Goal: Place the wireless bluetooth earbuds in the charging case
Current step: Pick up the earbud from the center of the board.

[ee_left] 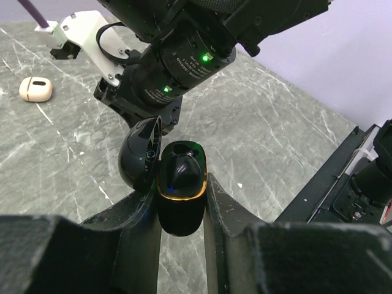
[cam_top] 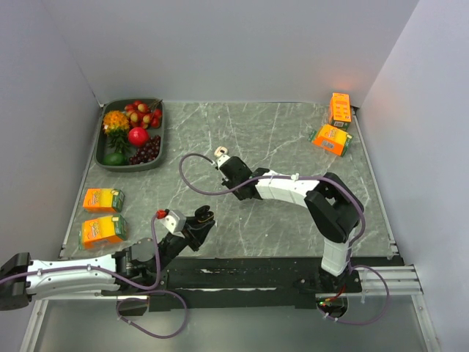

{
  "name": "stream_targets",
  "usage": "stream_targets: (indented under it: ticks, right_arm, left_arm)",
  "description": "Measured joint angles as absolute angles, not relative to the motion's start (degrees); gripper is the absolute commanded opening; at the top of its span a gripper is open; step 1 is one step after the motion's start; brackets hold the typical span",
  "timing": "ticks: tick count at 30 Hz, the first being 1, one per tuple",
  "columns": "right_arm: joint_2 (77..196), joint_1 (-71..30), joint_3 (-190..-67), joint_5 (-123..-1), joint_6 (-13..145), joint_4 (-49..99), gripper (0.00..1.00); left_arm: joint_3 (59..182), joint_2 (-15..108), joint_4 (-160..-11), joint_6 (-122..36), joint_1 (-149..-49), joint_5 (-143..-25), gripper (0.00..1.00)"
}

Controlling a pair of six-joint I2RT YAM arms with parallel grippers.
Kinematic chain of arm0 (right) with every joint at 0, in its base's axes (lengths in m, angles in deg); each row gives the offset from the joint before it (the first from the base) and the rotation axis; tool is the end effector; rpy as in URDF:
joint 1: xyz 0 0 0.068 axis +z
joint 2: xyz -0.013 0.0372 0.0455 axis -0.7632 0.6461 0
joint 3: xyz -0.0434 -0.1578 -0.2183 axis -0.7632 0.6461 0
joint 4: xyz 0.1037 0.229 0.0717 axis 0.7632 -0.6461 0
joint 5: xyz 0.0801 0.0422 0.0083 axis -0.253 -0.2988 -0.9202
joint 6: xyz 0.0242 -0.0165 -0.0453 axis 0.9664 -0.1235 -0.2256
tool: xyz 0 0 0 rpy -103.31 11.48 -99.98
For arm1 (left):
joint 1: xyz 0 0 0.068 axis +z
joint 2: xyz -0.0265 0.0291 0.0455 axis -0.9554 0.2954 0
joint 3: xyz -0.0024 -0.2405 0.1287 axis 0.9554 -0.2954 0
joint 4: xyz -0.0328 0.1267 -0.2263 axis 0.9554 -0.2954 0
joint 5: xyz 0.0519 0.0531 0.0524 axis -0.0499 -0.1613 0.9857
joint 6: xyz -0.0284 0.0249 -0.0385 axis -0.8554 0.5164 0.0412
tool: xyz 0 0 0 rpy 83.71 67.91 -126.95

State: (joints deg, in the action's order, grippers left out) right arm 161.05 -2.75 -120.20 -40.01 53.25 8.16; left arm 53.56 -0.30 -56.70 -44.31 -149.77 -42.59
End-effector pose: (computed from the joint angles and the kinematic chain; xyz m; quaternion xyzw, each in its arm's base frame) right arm 0.2660 0.2720 0.1746 -0.3872 0.8658 -0.0125 0.3167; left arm 0.0507 -0.1322 0.2098 0.1554 0.6525 -0.3718 0.6417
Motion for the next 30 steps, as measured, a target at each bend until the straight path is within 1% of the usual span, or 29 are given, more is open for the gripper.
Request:
stream_targets:
  ticks: [1, 2, 4, 6, 7, 12, 13, 15, 18, 19, 20, 22, 24, 30]
  right_arm:
    - [161.05, -2.77, -120.29, -40.32, 52.64, 7.90, 0.14]
    - [161.05, -2.77, -120.50, -40.71, 51.85, 7.37, 0.15]
    - [161.23, -2.81, -120.90, -41.26, 50.78, 6.45, 0.23]
    - [161.68, -2.83, -121.38, -41.85, 50.17, 5.88, 0.28]
    - [161.92, -2.86, -121.40, -42.24, 50.11, 5.80, 0.33]
    - [162.43, -2.96, -121.40, -42.96, 50.19, 4.75, 0.40]
    - [162.54, -2.99, -121.40, -42.99, 50.24, 4.66, 0.46]
    - [162.73, -3.03, -121.40, -43.01, 50.43, 4.55, 0.52]
    - [162.76, -3.07, -121.40, -42.77, 50.91, 4.51, 0.66]
    - [162.76, -3.10, -121.40, -42.46, 51.29, 4.60, 0.79]
    - [162.69, -3.12, -121.38, -42.27, 51.72, 4.68, 0.84]
    - [162.30, -3.18, -121.25, -41.81, 52.99, 4.97, 0.87]
    - [161.18, -3.27, -121.07, -41.46, 54.37, 5.03, 0.87]
    - [159.37, -6.16, -124.66, -42.99, 64.95, 2.37, 0.75]
  left_arm:
    - [53.56, -0.23, -56.70, -44.31, -149.77, -42.59, 0.01]
    - [53.56, -0.15, -56.70, -44.28, -149.77, -42.61, 0.01]
    - [53.56, 0.18, -56.68, -44.28, -149.77, -42.61, 0.01]
    - [53.56, 0.53, -56.68, -44.26, -149.77, -42.61, 0.01]
    - [53.56, 0.64, -56.66, -44.26, -149.77, -42.61, 0.01]
    - [53.56, 0.64, -56.70, -44.28, -149.77, -42.61, 0.01]
    - [53.56, 0.58, -56.72, -44.26, -149.77, -42.61, 0.01]
    - [53.56, 0.40, -56.72, -44.28, -149.77, -42.61, 0.01]
    - [53.56, 0.16, -56.72, -44.26, -149.77, -42.59, 0.01]
    - [53.56, 0.16, -56.75, -44.26, -149.77, -42.61, 0.01]
    - [53.56, 0.18, -56.77, -44.26, -149.77, -42.61, 0.01]
    - [53.56, 0.18, -56.75, -44.26, -149.77, -42.61, 0.01]
    - [53.56, 0.27, -56.75, -44.26, -149.77, -42.61, 0.01]
    - [53.56, 0.42, -56.75, -44.28, -149.77, -42.59, 0.01]
